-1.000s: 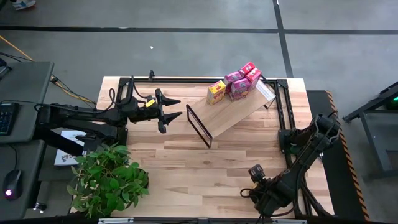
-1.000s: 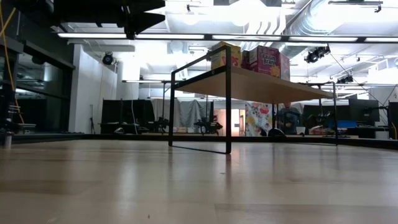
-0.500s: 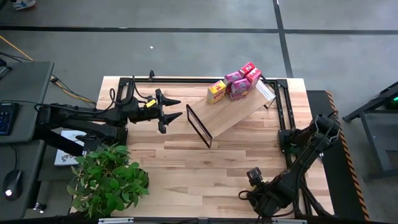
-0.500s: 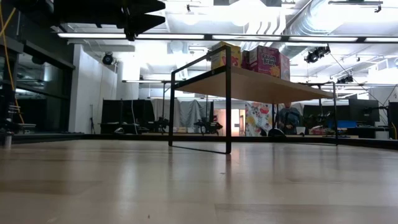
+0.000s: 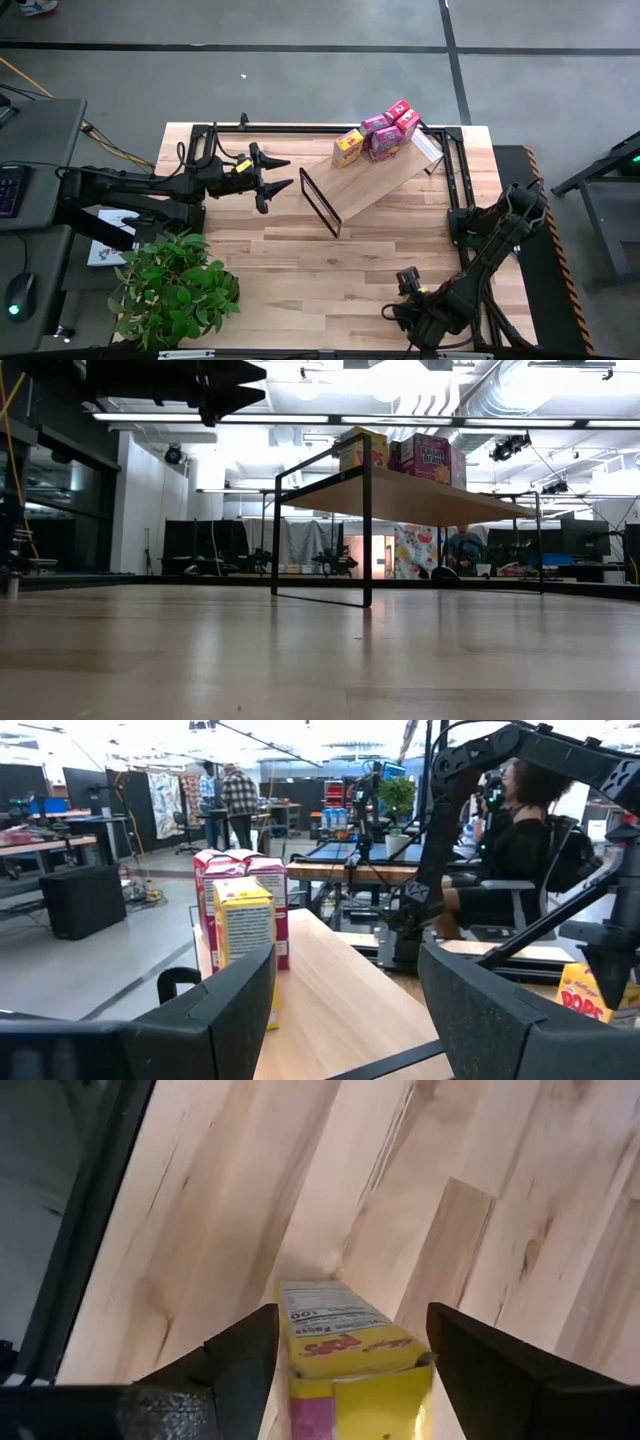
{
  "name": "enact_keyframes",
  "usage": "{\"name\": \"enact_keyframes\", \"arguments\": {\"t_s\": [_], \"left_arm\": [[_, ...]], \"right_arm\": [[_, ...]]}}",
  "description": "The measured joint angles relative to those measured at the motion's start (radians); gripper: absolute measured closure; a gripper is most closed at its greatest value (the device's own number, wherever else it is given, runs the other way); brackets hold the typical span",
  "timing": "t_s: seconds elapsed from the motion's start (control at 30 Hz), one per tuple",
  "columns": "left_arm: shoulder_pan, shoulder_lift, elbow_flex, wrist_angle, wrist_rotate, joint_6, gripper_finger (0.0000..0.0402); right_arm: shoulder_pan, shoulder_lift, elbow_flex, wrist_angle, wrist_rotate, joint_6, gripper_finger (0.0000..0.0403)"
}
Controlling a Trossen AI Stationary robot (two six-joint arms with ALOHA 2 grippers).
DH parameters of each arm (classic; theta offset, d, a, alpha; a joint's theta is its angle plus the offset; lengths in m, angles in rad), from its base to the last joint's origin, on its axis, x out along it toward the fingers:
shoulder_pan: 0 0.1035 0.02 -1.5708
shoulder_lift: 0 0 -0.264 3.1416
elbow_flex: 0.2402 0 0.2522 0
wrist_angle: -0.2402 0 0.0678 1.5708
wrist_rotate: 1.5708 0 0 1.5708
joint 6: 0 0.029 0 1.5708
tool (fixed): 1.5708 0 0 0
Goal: Stack cereal on shelf
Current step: Put the yellow cereal box on the shelf aligned with the other yellow cereal box
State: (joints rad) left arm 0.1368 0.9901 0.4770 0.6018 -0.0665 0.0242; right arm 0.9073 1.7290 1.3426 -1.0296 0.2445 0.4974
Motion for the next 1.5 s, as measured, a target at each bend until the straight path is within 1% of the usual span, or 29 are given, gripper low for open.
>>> {"name": "enact_keyframes", "arguments": {"t_s": [0.13, 0.37, 0.43, 0.57, 0.97, 1.1, 1.27, 1.37, 1.5], "left_arm": [[0.0, 0.0, 0.0, 0.0, -0.002, 0.006, 0.0165], [0.0, 0.0, 0.0, -0.002, -0.002, 0.006, 0.0165], [0.0, 0.0, 0.0, -0.004, -0.001, 0.006, 0.0165], [0.0, 0.0, 0.0, -0.004, -0.001, 0.006, 0.0165], [0.0, 0.0, 0.0, -0.004, -0.001, 0.006, 0.0165], [0.0, 0.0, 0.0, -0.004, -0.001, 0.006, 0.0165], [0.0, 0.0, 0.0, -0.004, -0.001, 0.006, 0.0165], [0.0, 0.0, 0.0, -0.004, -0.001, 0.006, 0.0165], [0.0, 0.0, 0.0, -0.004, -0.001, 0.006, 0.0165]], "right_arm": [[0.0, 0.0, 0.0, 0.008, -0.017, 0.008, 0.0155], [0.0, 0.0, 0.0, -0.075, -0.028, 0.133, 0.0155], [0.0, 0.0, 0.0, -0.096, -0.053, 0.158, 0.0155], [0.0, 0.0, 0.0, -0.115, -0.142, 0.178, 0.0155], [0.0, 0.0, 0.0, -0.134, -0.144, 0.176, 0.0158], [0.0, 0.0, 0.0, -0.141, -0.143, 0.179, 0.0186], [0.0, 0.0, 0.0, -0.141, -0.143, 0.196, 0.0248], [0.0, 0.0, 0.0, -0.136, -0.144, 0.225, 0.0279], [-0.011, 0.0, 0.038, -0.134, -0.144, 0.241, 0.0299]]}}
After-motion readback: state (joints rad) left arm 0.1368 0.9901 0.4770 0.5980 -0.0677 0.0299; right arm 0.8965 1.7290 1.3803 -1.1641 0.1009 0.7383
